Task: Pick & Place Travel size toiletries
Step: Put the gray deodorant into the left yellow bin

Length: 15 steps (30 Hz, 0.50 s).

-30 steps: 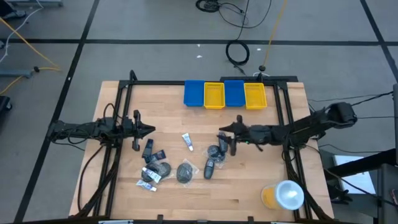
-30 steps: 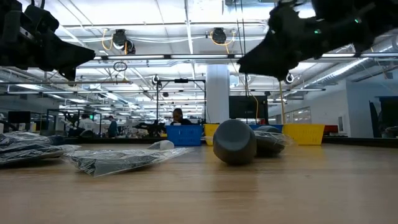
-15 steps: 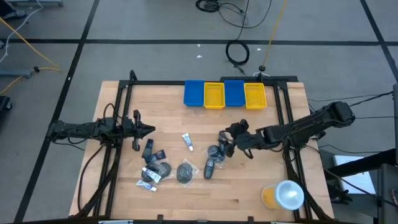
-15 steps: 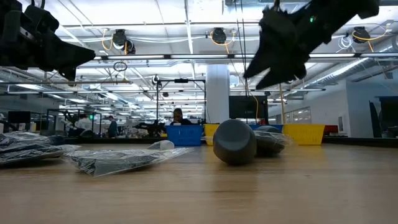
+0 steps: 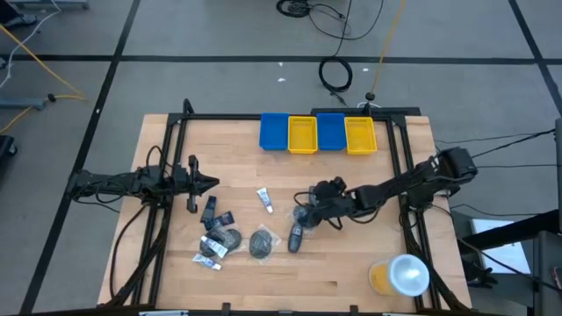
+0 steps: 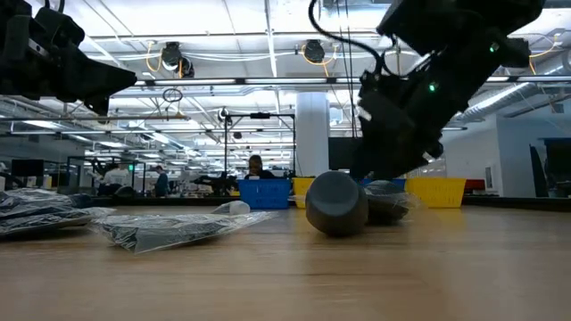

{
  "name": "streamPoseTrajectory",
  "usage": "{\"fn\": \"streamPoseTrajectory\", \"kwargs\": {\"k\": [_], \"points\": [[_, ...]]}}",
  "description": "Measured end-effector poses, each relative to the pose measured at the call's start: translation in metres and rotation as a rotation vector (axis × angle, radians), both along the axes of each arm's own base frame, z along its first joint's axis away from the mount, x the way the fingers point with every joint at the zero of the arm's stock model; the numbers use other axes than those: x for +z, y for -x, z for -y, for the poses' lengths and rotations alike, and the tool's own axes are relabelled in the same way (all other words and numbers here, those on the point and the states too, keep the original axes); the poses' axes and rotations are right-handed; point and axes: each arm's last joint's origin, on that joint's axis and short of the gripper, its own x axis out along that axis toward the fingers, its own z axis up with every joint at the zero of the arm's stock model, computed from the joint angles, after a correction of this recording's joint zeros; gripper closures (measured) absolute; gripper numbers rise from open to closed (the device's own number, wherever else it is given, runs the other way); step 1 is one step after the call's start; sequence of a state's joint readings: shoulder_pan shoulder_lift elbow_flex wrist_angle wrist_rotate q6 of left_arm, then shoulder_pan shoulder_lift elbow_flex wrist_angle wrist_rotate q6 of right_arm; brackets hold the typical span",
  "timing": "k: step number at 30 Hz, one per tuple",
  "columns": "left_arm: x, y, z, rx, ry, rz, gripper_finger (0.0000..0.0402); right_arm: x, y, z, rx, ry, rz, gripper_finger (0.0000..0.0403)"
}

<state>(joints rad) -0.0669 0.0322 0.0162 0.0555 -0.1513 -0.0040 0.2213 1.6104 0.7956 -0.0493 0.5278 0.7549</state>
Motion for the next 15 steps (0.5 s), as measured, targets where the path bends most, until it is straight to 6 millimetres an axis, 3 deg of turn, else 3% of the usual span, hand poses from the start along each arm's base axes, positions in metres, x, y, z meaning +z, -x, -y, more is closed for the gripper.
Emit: {"fn": "streamPoseTrajectory", "kwargs": {"k": [9,15], "points": [[0.000,0.000,0.000,0.000,0.000,0.000,0.0376,-0.021,-0.002,0.000,-0.002,-0.021,-0.074,0.0072],[0.000,0.000,0.000,0.000,0.000,0.000,0.0376,-0.021,0.001,0.002,-0.011,-0.012,-0.103,0.0121]]}}
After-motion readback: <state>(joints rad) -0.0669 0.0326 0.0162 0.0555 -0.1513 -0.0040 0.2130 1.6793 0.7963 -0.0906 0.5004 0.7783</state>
